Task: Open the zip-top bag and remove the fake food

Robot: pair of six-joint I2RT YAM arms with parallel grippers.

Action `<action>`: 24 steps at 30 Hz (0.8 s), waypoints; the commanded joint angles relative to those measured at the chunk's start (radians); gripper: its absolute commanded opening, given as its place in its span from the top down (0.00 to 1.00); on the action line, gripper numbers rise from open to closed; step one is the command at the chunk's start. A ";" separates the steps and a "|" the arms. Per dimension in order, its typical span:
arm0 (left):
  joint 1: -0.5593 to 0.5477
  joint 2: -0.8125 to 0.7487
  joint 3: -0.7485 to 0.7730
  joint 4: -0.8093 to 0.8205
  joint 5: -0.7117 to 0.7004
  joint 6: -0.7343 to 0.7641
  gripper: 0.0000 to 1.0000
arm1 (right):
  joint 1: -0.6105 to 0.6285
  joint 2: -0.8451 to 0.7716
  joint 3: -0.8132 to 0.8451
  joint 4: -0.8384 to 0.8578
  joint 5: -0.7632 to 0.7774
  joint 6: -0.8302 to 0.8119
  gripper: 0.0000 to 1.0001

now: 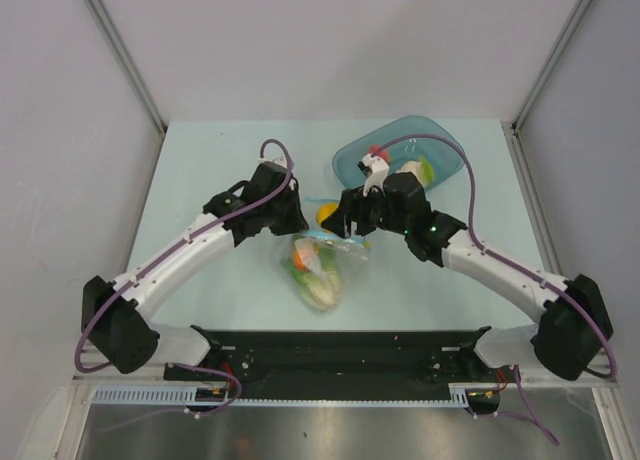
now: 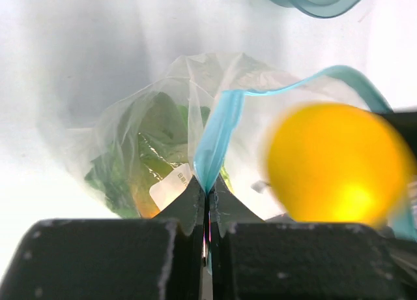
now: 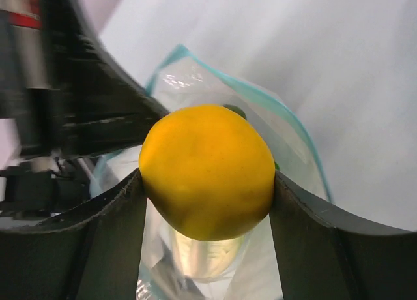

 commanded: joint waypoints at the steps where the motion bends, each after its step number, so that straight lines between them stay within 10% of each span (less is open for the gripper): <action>1: 0.005 -0.046 -0.012 -0.003 -0.044 0.003 1.00 | -0.017 -0.128 0.012 -0.026 -0.015 0.013 1.00; 8: 0.003 -0.090 -0.041 -0.007 0.035 0.127 1.00 | -0.125 -0.168 0.022 0.045 0.221 0.028 1.00; 20: 0.006 -0.201 -0.069 0.014 0.185 0.187 1.00 | -0.391 0.309 0.164 0.223 0.145 0.022 0.96; 23: 0.008 -0.210 -0.038 -0.010 0.146 0.218 1.00 | -0.402 0.376 0.204 0.183 0.136 -0.004 0.74; 24: 0.009 -0.213 -0.046 -0.008 0.140 0.222 1.00 | -0.400 0.390 0.231 0.168 0.134 -0.012 0.51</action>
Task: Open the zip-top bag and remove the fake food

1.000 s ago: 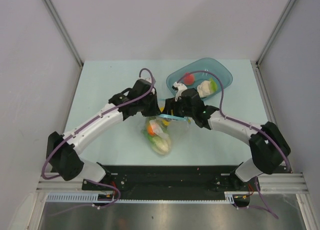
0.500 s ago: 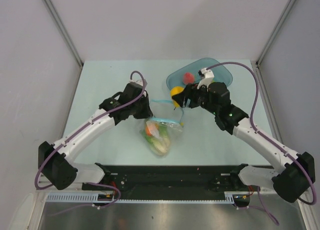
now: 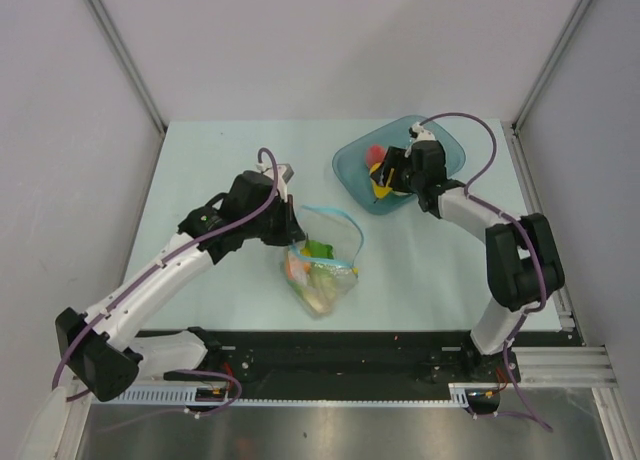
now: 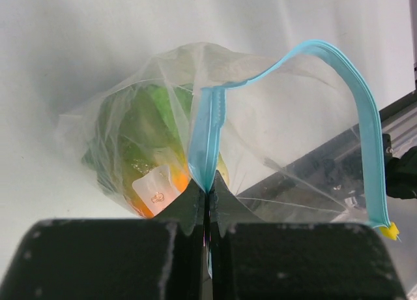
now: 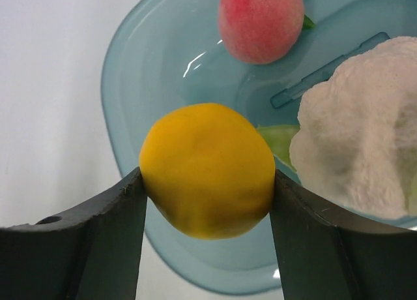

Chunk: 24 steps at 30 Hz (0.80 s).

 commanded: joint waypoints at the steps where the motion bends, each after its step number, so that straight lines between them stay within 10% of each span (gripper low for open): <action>1: 0.014 -0.033 0.026 0.024 -0.006 0.063 1.00 | -0.008 0.054 0.120 -0.007 -0.018 -0.067 0.42; 3: 0.023 -0.015 0.049 0.006 -0.001 0.034 1.00 | -0.009 0.071 0.165 -0.113 -0.026 -0.087 0.13; 6: 0.032 0.007 0.110 -0.035 0.009 0.001 1.00 | -0.015 0.036 0.220 -0.245 0.023 -0.078 0.00; 16: 0.035 0.045 0.186 -0.082 0.003 -0.007 1.00 | 0.122 -0.177 0.277 -0.464 -0.076 -0.049 0.02; 24: 0.037 0.122 0.143 0.023 0.031 -0.035 1.00 | 0.382 -0.369 0.278 -0.658 -0.001 -0.059 0.38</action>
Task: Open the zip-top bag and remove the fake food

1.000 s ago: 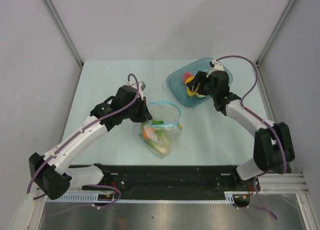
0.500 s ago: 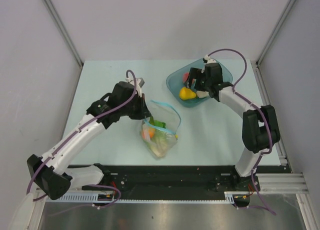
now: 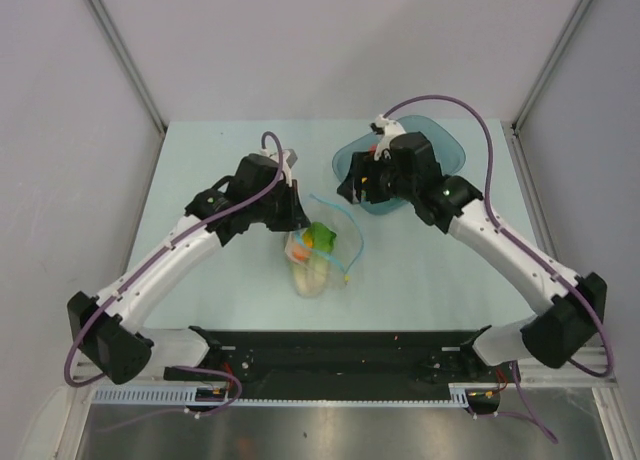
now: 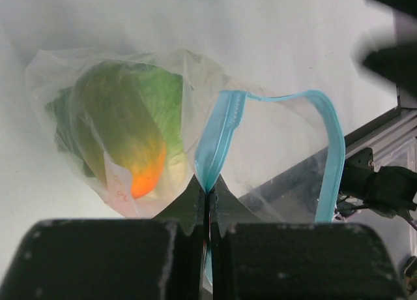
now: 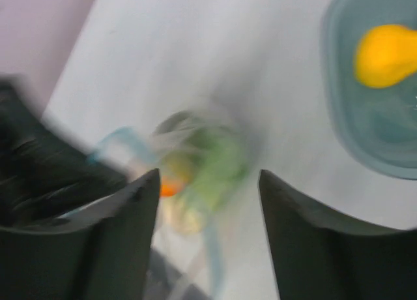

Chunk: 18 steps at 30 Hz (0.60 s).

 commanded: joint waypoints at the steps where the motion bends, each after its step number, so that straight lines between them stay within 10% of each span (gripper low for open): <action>1: 0.006 0.026 0.015 0.062 -0.002 -0.017 1.00 | 0.111 -0.087 0.038 -0.151 0.033 0.005 0.44; 9: 0.008 0.014 0.029 0.065 -0.083 -0.008 1.00 | 0.212 0.024 -0.007 -0.040 0.000 0.039 0.71; 18: 0.008 -0.007 -0.017 0.062 -0.150 -0.014 1.00 | 0.211 0.215 -0.011 0.109 -0.077 0.068 0.48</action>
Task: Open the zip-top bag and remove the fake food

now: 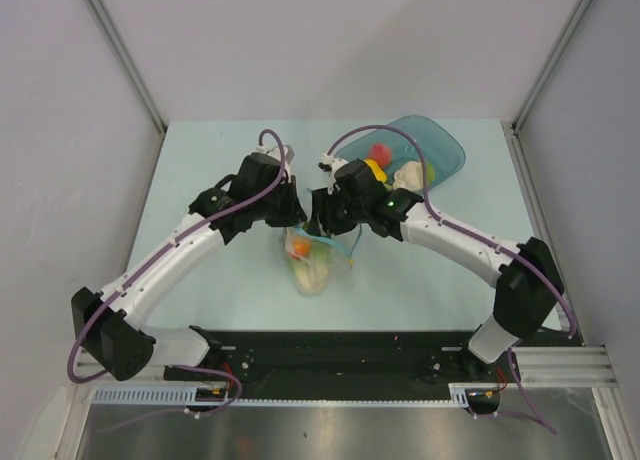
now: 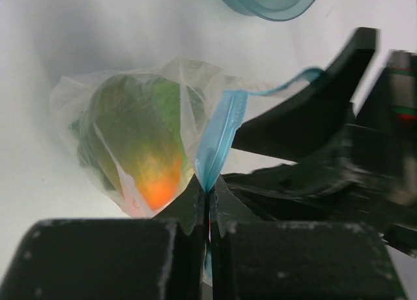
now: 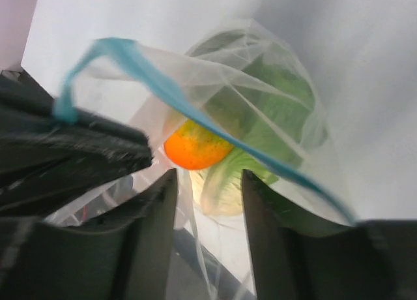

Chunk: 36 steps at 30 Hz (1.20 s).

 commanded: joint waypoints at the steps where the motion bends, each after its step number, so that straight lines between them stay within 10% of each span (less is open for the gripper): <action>1: 0.008 -0.047 -0.025 0.025 -0.055 -0.007 1.00 | 0.004 0.078 0.005 0.116 -0.033 -0.001 0.44; 23: 0.048 -0.139 -0.180 0.019 -0.045 -0.010 1.00 | 0.047 0.327 0.005 0.406 -0.260 0.008 0.09; 36: 0.078 -0.193 -0.220 0.005 -0.051 -0.007 1.00 | 0.044 0.310 0.005 0.396 -0.259 0.034 0.81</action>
